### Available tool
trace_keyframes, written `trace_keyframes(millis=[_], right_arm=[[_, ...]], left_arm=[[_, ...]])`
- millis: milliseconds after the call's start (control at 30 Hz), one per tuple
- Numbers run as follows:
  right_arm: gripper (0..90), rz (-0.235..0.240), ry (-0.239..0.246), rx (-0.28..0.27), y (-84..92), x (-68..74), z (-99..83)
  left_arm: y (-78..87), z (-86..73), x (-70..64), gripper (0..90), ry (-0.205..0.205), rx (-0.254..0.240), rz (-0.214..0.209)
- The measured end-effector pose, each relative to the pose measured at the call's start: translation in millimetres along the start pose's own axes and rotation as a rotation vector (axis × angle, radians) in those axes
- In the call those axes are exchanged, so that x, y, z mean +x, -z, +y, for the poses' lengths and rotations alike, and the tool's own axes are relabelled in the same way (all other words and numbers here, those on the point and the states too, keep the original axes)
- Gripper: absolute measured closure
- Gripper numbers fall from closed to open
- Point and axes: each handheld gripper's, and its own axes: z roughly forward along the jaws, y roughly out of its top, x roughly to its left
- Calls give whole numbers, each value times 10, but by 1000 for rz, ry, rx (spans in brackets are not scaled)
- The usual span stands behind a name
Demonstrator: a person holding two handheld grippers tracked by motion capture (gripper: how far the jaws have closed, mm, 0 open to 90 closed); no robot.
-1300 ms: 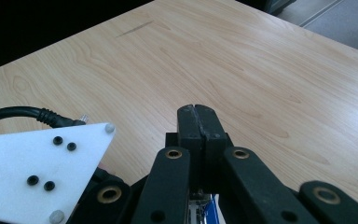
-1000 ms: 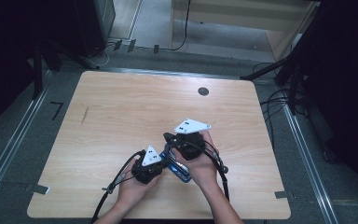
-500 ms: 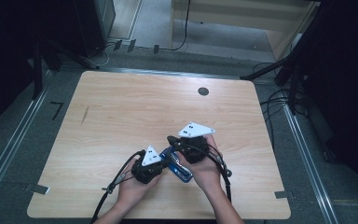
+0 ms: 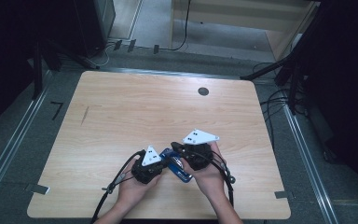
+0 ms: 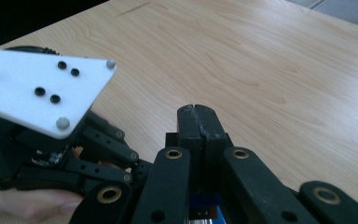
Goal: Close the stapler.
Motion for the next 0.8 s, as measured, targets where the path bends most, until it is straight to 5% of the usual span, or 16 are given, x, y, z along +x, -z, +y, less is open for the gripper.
trace_keyframes(millis=[800], right_arm=[[900, -11, -52, 18, 115, -92, -399]], left_arm=[[-1, -1, -3, 900, -3, -1, 2]])
